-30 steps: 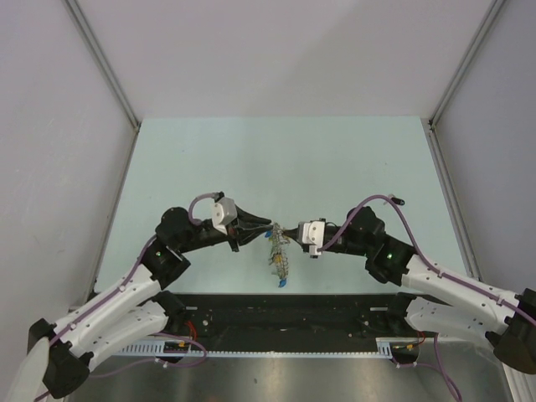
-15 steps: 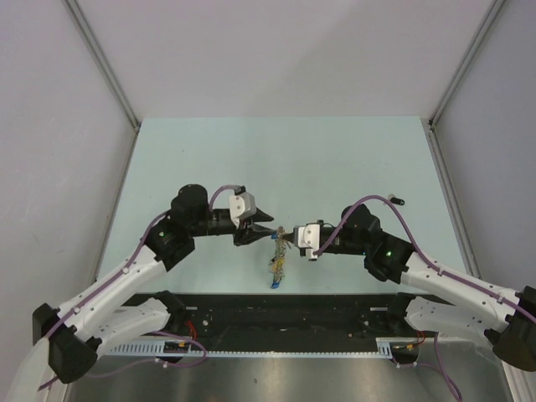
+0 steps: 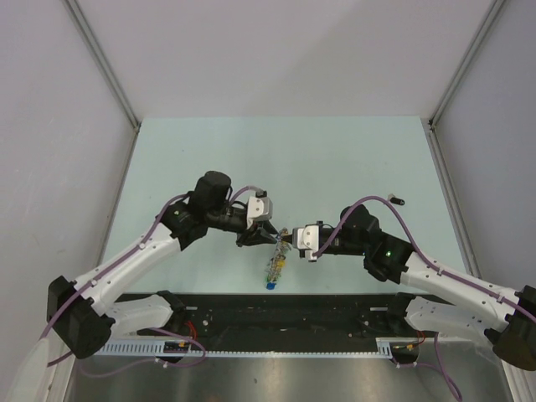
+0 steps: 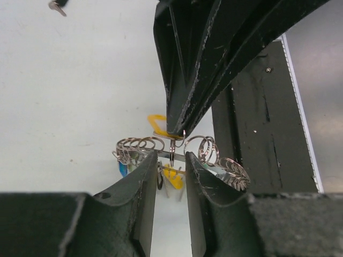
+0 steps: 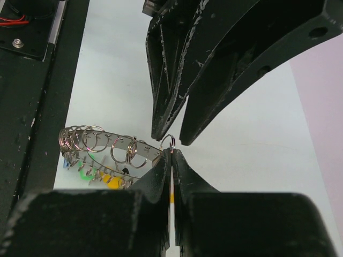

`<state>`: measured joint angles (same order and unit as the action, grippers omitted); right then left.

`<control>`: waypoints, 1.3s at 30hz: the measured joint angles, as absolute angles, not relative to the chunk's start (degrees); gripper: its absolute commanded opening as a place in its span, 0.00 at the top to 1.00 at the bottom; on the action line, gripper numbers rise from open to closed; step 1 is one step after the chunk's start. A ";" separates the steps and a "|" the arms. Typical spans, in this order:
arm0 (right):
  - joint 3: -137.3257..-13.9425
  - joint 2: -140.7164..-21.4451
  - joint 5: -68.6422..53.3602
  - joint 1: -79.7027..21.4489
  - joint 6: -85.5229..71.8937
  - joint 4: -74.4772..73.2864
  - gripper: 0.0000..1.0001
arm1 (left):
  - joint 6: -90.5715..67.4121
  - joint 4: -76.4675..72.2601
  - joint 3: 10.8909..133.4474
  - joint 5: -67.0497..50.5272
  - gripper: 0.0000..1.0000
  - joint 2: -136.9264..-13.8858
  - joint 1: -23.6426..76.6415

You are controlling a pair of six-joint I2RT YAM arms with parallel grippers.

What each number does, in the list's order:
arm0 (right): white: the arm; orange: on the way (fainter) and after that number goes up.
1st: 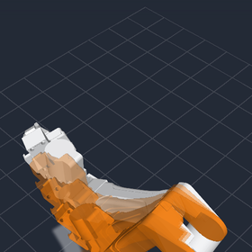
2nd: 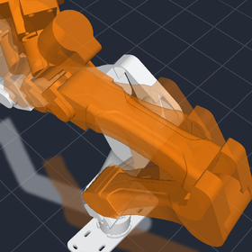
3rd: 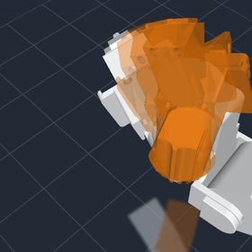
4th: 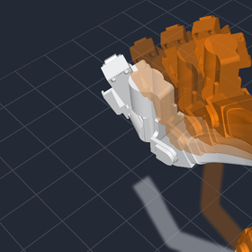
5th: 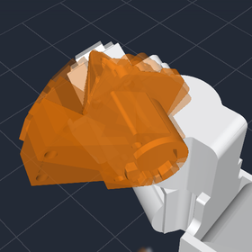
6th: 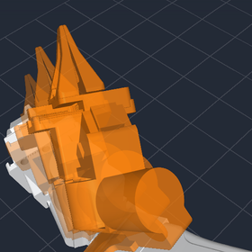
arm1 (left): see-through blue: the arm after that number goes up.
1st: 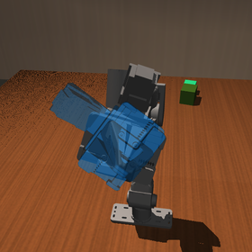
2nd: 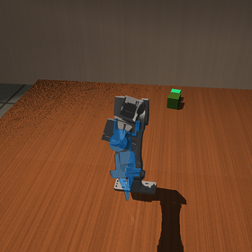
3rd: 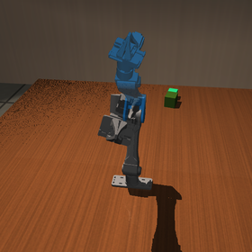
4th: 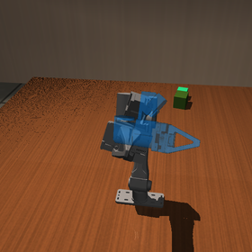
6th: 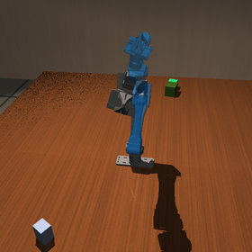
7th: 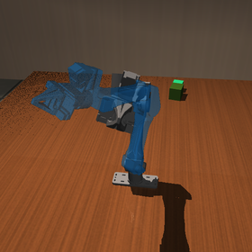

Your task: Put the keys on the keyring

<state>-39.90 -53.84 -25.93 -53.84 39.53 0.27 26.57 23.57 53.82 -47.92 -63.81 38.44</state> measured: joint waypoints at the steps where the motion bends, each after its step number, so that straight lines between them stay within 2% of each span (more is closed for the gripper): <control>1: -39.90 -53.84 -25.93 -53.84 39.53 0.25 1.00 | 27.03 24.23 53.84 -48.27 0.71 -64.12 38.46; 9: -39.90 -53.84 -25.96 -54.02 39.55 0.25 1.00 | 28.51 26.50 55.24 -48.88 0.81 -66.76 39.27; 12: -39.90 -53.84 -25.96 -54.11 39.57 0.25 1.00 | 28.58 26.61 55.75 -48.90 0.99 -67.31 39.42; 22: -40.03 -53.71 -24.88 -54.13 39.66 0.25 1.00 | 25.04 22.61 53.10 -47.90 1.00 -64.73 39.46; 31: -40.21 -52.95 -24.64 -53.98 39.44 0.32 1.00 | 13.67 8.36 42.81 -43.99 1.00 -53.58 39.07; 39: -40.23 -53.43 -24.93 -53.49 39.05 1.80 1.00 | 5.85 -0.62 38.98 -41.93 1.00 -51.11 38.74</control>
